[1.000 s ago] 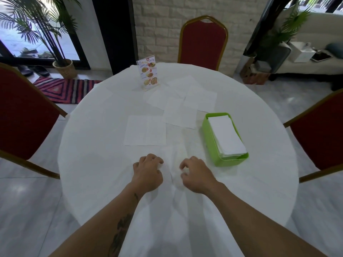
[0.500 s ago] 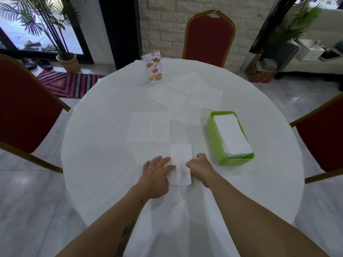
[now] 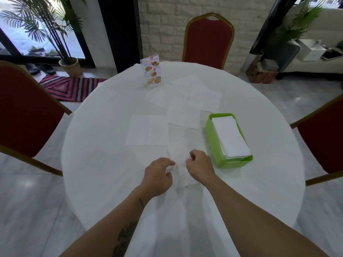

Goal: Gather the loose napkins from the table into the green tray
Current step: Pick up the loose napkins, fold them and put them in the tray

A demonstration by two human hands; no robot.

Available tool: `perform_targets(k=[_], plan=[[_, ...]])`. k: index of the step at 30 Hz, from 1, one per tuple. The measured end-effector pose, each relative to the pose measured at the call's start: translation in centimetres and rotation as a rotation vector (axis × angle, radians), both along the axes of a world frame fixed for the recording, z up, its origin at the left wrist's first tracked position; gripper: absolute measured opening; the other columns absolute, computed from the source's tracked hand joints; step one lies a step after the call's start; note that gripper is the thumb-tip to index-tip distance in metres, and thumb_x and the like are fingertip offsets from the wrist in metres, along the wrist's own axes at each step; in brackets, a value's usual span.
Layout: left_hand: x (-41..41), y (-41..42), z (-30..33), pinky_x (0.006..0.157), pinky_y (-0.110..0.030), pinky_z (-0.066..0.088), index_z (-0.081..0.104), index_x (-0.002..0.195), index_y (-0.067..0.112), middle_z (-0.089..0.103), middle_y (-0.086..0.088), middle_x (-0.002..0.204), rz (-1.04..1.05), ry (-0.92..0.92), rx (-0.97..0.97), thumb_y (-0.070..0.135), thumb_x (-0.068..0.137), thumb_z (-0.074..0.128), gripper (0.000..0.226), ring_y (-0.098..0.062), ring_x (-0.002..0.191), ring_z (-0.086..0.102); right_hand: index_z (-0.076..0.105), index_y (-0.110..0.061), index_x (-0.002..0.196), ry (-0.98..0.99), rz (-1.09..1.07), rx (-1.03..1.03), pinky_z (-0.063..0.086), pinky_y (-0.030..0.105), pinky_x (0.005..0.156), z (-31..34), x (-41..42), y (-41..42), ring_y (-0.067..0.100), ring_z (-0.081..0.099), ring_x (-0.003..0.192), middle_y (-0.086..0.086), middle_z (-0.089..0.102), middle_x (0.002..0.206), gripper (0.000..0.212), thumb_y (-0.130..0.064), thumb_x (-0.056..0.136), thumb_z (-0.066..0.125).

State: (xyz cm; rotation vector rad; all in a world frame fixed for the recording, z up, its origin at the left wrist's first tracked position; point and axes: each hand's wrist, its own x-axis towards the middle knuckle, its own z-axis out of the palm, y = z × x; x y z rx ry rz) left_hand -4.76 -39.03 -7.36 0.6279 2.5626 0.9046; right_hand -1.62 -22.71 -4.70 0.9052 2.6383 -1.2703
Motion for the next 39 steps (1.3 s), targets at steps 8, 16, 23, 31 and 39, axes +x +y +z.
perform_targets(k=[8,16,23,31,39], plan=[[-2.6,7.9,4.9,0.092,-0.019,0.034,0.063,0.118,0.025,0.058,0.007,0.124,0.175,-0.068,0.292,0.008,0.084,0.051,0.039,-0.004,0.107,0.048,0.049,-0.018,0.066,0.134,0.084,0.232,0.036,0.030,0.052,6.9,-0.8,7.8,0.021,0.051,0.063,-0.001,0.056,0.067,0.019,-0.015,0.084,0.053],[-2.9,15.2,6.6,0.096,-0.025,0.041,0.060,0.121,0.022,0.059,0.003,0.125,0.083,-0.015,0.266,0.007,0.083,0.050,0.042,-0.012,0.109,0.054,0.062,-0.008,0.078,0.089,-0.075,0.084,0.048,0.033,0.066,8.1,-1.3,16.1,0.030,0.056,0.078,0.004,0.060,0.076,0.016,-0.003,0.074,0.047],[-1.2,17.4,5.5,0.103,-0.022,0.035,0.060,0.122,0.018,0.056,0.000,0.130,-0.034,0.154,0.131,0.004,0.083,0.051,0.042,-0.017,0.119,0.051,0.049,-0.013,0.137,-0.003,-0.004,0.053,0.046,0.032,0.089,6.0,-1.5,18.1,0.031,0.056,0.115,0.011,0.058,0.128,0.064,-0.008,0.074,0.053],[-0.8,18.3,4.8,0.103,-0.031,0.039,0.061,0.119,0.021,0.056,0.005,0.127,0.010,0.224,0.072,0.012,0.085,0.052,0.036,-0.017,0.116,0.051,0.033,-0.015,0.147,-0.024,0.181,0.223,0.043,0.033,0.084,5.7,-0.8,19.4,0.031,0.051,0.118,0.011,0.049,0.132,0.073,-0.014,0.078,0.056],[-0.6,18.5,4.5,0.100,-0.035,0.041,0.062,0.120,0.021,0.054,0.004,0.133,-0.108,0.300,-0.046,0.014,0.084,0.047,0.040,-0.020,0.115,0.049,0.054,-0.021,0.114,-0.061,0.555,0.747,0.026,0.043,0.093,4.1,1.7,18.0,0.024,0.045,0.111,0.000,0.052,0.123,0.048,-0.043,0.074,0.038]])
